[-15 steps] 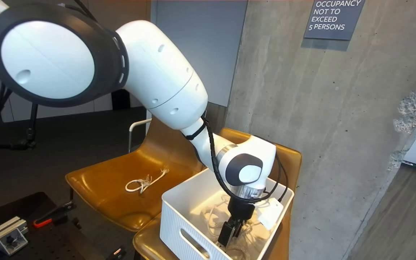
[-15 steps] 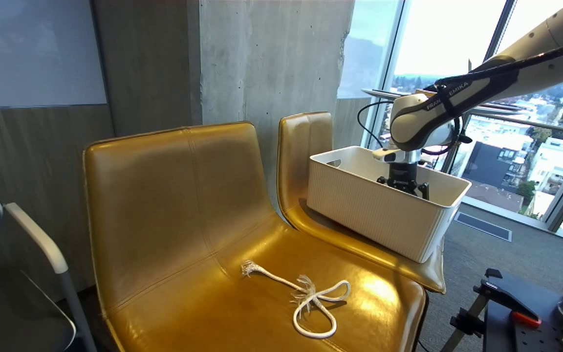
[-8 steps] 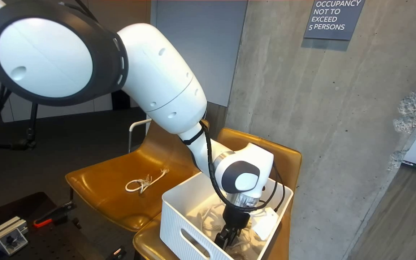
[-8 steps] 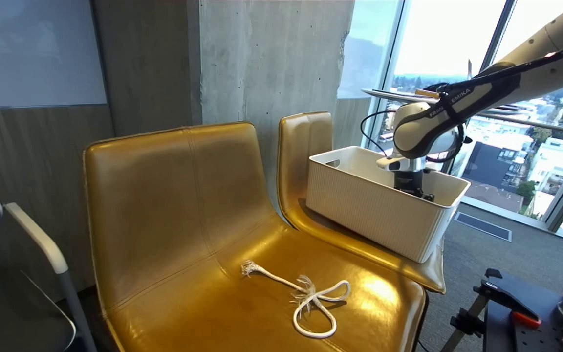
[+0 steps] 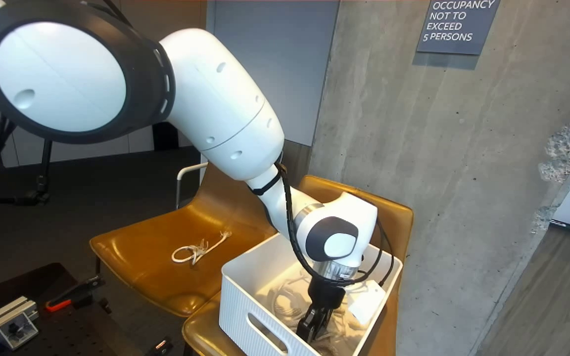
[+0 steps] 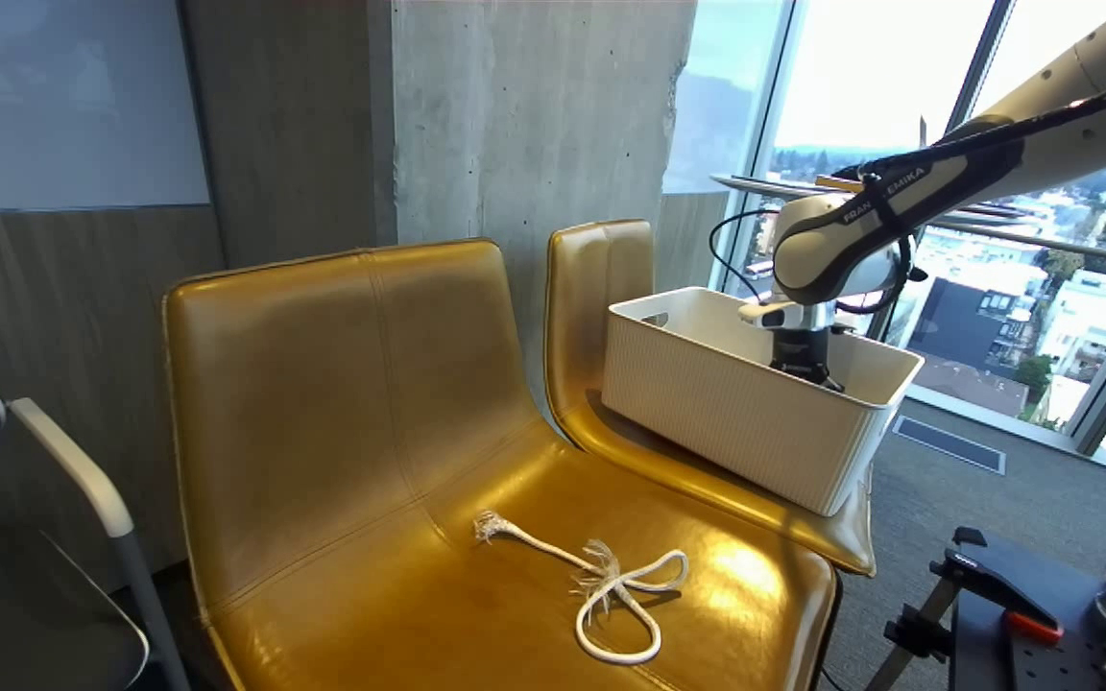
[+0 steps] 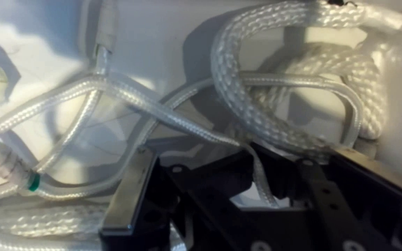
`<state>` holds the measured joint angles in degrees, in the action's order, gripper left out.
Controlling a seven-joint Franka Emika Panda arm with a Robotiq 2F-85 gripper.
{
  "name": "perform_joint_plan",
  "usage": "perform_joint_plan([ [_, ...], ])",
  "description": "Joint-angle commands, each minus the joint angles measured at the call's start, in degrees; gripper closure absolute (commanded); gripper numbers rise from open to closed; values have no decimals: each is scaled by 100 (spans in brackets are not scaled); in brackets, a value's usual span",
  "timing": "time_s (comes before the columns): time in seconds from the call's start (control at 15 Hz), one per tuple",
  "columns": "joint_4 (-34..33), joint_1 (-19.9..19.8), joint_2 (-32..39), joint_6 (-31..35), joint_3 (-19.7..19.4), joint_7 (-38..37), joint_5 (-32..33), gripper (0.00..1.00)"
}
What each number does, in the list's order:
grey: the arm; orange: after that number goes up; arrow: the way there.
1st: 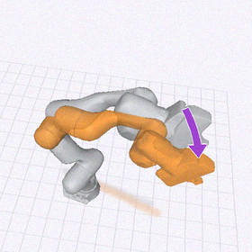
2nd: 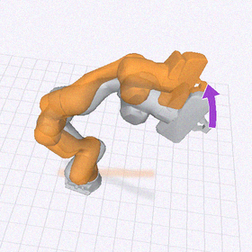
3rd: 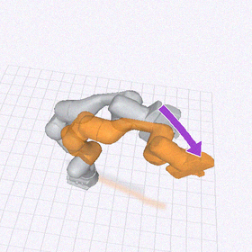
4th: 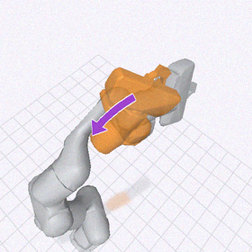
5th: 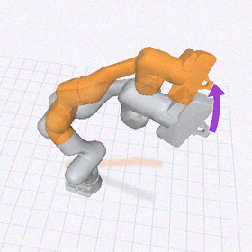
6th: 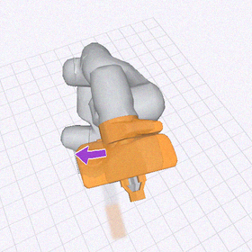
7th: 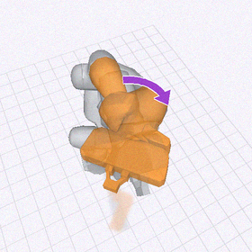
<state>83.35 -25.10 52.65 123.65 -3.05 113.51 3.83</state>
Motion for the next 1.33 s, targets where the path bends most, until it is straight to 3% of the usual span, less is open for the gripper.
perform_joint_plan([
  [0.0, -364, 8, -37, -116, 71, -21, -184, 100],
  [1.07, -1449, 226, -1060, -1270, 137, 340, -184, 100],
  [1.27, -1232, 363, -1490, -1328, 226, 440, -82, 100],
])
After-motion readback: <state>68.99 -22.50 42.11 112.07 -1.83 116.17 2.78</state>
